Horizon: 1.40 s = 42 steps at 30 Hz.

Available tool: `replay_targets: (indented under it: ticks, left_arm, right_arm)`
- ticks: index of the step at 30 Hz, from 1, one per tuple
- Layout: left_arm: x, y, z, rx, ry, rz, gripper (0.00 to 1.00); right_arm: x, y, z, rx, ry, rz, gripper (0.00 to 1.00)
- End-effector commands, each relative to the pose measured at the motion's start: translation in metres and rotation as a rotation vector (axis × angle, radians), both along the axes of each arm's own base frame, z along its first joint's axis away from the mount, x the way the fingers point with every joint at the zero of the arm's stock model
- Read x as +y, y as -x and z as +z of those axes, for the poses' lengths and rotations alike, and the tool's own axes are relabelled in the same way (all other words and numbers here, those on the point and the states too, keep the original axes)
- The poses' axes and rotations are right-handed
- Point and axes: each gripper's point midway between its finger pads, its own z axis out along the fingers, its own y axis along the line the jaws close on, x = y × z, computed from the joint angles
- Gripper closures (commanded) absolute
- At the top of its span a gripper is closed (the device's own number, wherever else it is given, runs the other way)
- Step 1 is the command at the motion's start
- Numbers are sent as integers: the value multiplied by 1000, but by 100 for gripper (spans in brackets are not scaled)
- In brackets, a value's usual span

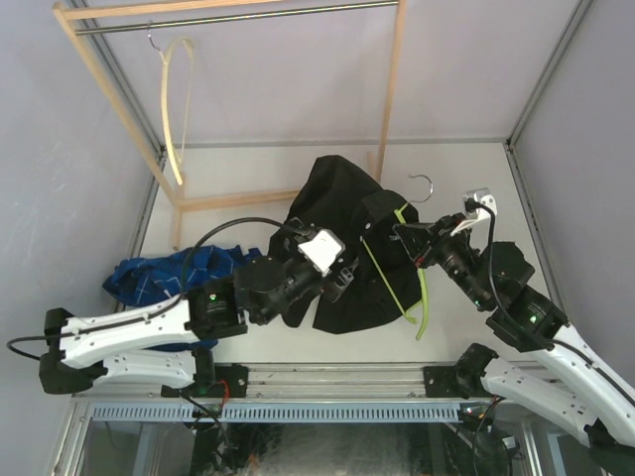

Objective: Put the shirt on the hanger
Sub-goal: Hang the shirt on the hanger.

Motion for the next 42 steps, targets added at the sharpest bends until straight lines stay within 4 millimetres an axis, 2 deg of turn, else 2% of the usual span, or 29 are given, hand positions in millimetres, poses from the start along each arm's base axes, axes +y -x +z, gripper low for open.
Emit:
replay_targets:
  ticks: [1, 6, 9, 13, 17, 23, 26, 30, 31, 35, 42]
  left_arm:
    - [-15, -5, 66, -111, 170, 7, 4]
    - [-25, -18, 72, -147, 169, 71, 6]
    - [-35, -18, 77, -155, 166, 57, 7]
    - [-41, -26, 74, -169, 143, 92, 11]
    - [-47, -35, 64, -184, 84, 136, 28]
    - [-53, -39, 47, -174, 37, 149, 46]
    - [-55, -38, 48, -169, 36, 137, 65]
    - [-52, -32, 59, -162, 53, 102, 97]
    - [-50, -29, 62, -159, 60, 87, 99]
    - [-42, -16, 72, -138, 86, 20, 100]
    - [-32, 6, 72, -70, 109, -79, 100]
  right_arm:
    - [4, 1, 40, -81, -134, -4, 100]
    - [10, 5, 39, -78, -144, 19, 100]
    - [12, 5, 37, -73, -144, 25, 100]
    - [13, 8, 38, -74, -150, 38, 100]
    - [12, 11, 41, -82, -159, 48, 100]
    - [7, 15, 46, -101, -179, 46, 100]
    - [7, 15, 43, -104, -175, 43, 100]
    - [8, 12, 38, -124, -147, 42, 100]
    - [8, 12, 38, -134, -142, 46, 100]
    - [13, 14, 46, -207, -105, 87, 100]
    - [17, 11, 56, -313, -47, 117, 100]
